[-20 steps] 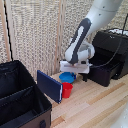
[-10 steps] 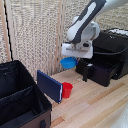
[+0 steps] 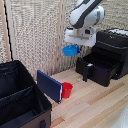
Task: Gently grip the air fryer handle with your gripper and kindly pull it open by sliding your gripper away from the base. Gradually bring your gripper in line with the blue bowl and gently capture it, without tightening your grip too much. Securely place the blue bowl inside the opened air fryer with a steady position. Liberate your robot's gripper, and withdraw your gripper from the proximity of the air fryer.
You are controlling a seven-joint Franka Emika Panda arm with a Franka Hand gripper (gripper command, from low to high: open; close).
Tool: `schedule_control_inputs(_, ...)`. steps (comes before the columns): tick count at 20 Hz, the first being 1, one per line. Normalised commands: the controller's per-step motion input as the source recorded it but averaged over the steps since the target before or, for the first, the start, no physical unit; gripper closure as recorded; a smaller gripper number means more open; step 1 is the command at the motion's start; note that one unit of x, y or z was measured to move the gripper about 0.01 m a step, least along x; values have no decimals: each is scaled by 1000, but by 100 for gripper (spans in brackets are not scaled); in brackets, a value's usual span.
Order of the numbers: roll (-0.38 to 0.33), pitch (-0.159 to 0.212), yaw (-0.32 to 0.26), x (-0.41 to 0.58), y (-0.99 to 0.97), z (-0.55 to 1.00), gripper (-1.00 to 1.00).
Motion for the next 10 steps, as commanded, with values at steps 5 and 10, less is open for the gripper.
schedule_control_inputs(5, 25, -1, -182, 54, -627, 419, 100)
schedule_control_inputs(10, 8, 0, -198, -25, -659, 224, 100)
